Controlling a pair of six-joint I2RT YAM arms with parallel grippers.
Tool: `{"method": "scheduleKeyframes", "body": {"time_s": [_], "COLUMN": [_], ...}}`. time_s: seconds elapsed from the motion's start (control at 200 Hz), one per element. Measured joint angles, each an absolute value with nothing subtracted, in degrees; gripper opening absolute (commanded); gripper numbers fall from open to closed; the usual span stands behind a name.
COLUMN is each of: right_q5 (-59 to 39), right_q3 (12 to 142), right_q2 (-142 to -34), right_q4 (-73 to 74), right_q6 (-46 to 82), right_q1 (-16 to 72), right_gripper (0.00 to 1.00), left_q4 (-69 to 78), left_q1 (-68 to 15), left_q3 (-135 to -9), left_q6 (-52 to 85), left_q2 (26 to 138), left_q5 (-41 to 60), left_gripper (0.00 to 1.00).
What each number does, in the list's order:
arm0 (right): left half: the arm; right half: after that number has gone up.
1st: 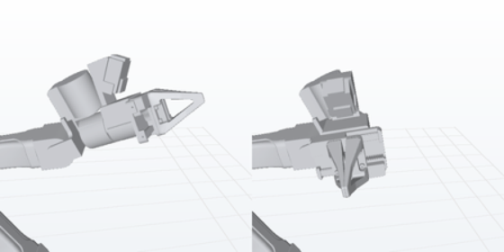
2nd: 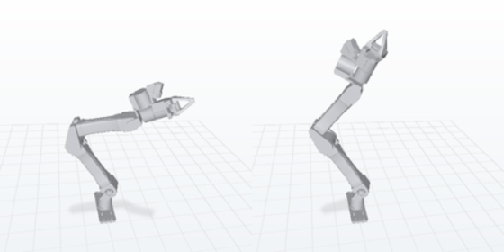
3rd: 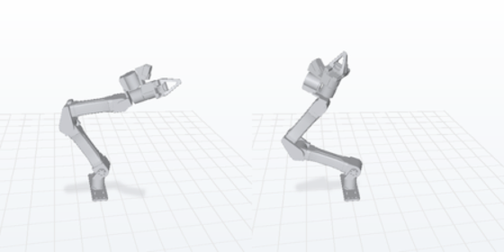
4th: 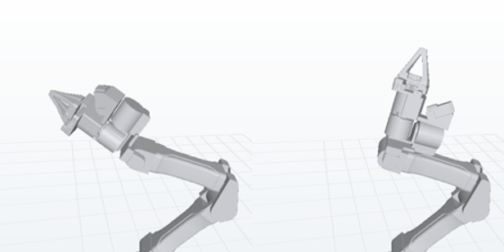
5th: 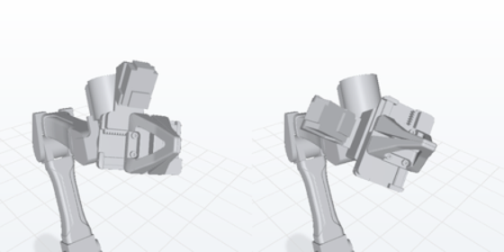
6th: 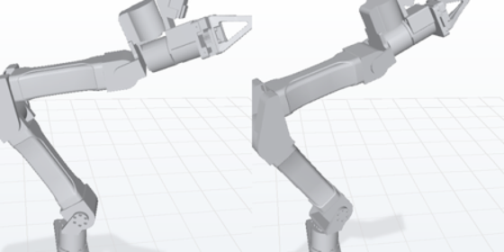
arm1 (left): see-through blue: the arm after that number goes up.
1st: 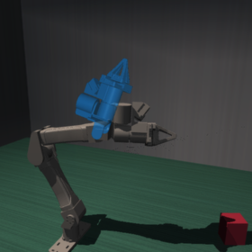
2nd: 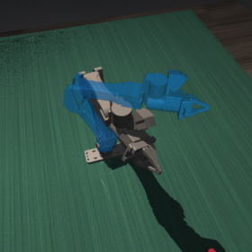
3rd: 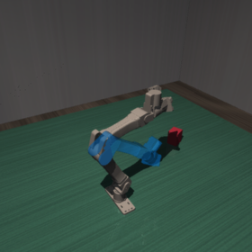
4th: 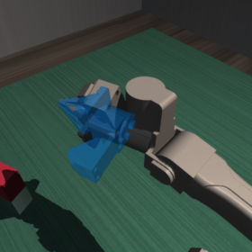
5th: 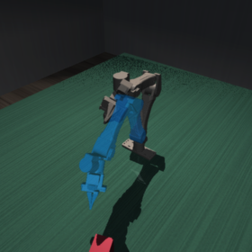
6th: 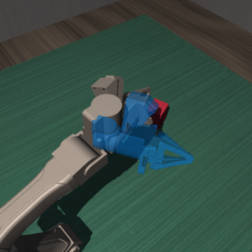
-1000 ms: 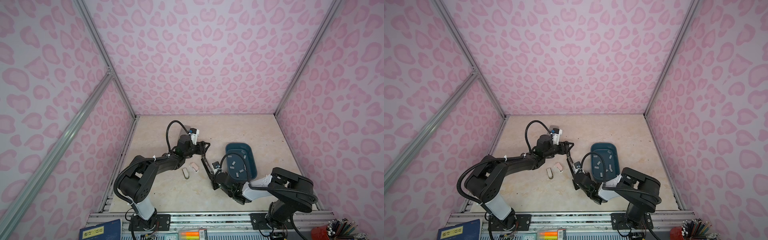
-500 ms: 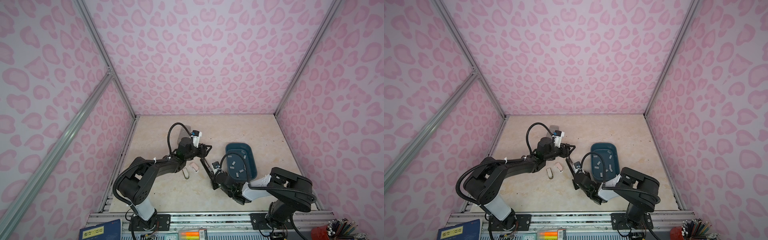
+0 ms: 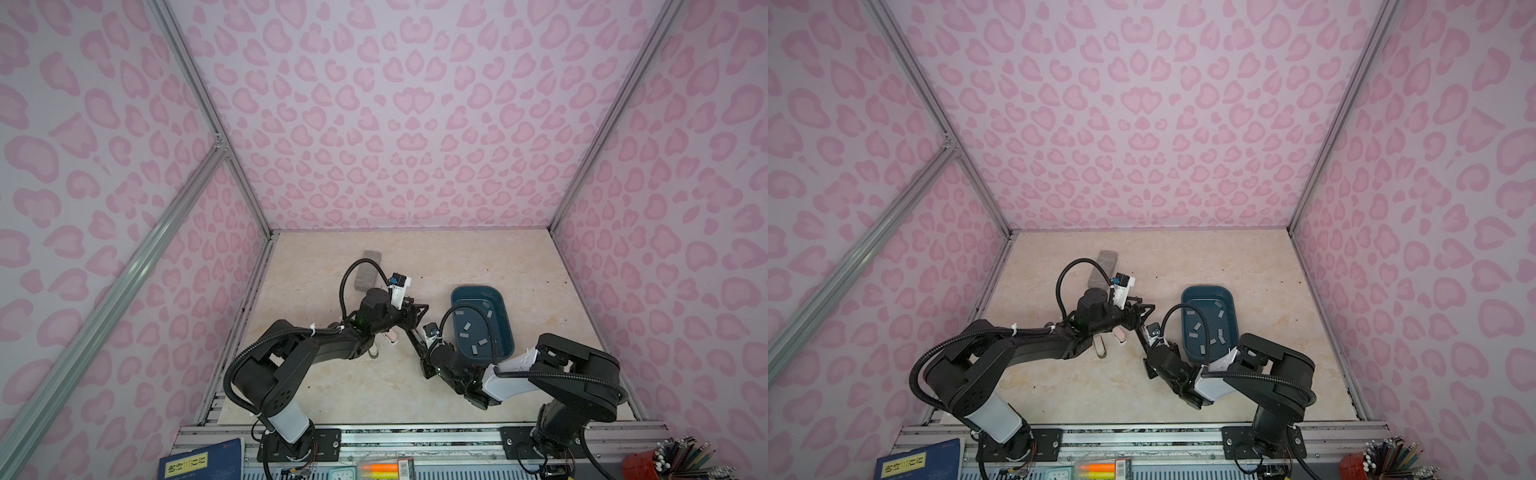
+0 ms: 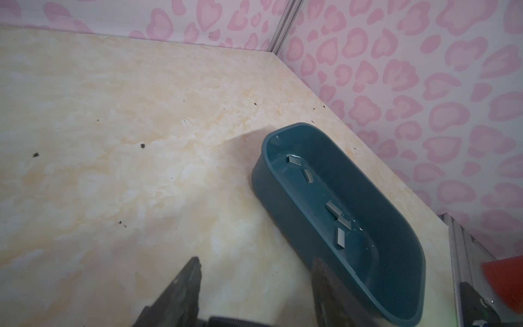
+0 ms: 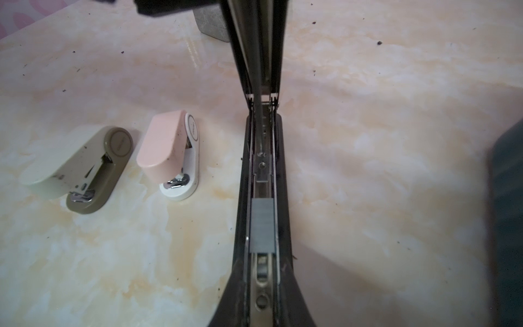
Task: Load the staples into the stapler
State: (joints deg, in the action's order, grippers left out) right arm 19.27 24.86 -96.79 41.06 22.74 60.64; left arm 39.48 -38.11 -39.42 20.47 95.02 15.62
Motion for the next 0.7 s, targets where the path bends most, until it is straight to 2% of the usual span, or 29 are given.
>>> {"method": "scheduleKeyframes", "body": {"time_s": [0.155,0.425,0.7], "right_q5": [18.98,18.81,18.81], "right_q3": [24.86,24.86,24.86], "right_q2": [-97.25,-97.49,-97.80], "right_q4": [42.04,42.54,43.33], "right_q6": [22.74,22.92,23.03], "right_q1": [60.64,60.64,60.64], "right_gripper": [0.07,0.07,0.07], "left_q4": [40.45,41.85,39.55], "left_q1": [-38.26,-38.35,-38.33], "left_q3": [-38.24,-36.80,-37.01], "left_q6": [20.36,19.88,19.99], "left_q2": [94.91,94.91,93.36], "left_q5": [14.90,13.63,11.49], "left_gripper": [0.72,0.87,0.95]}}
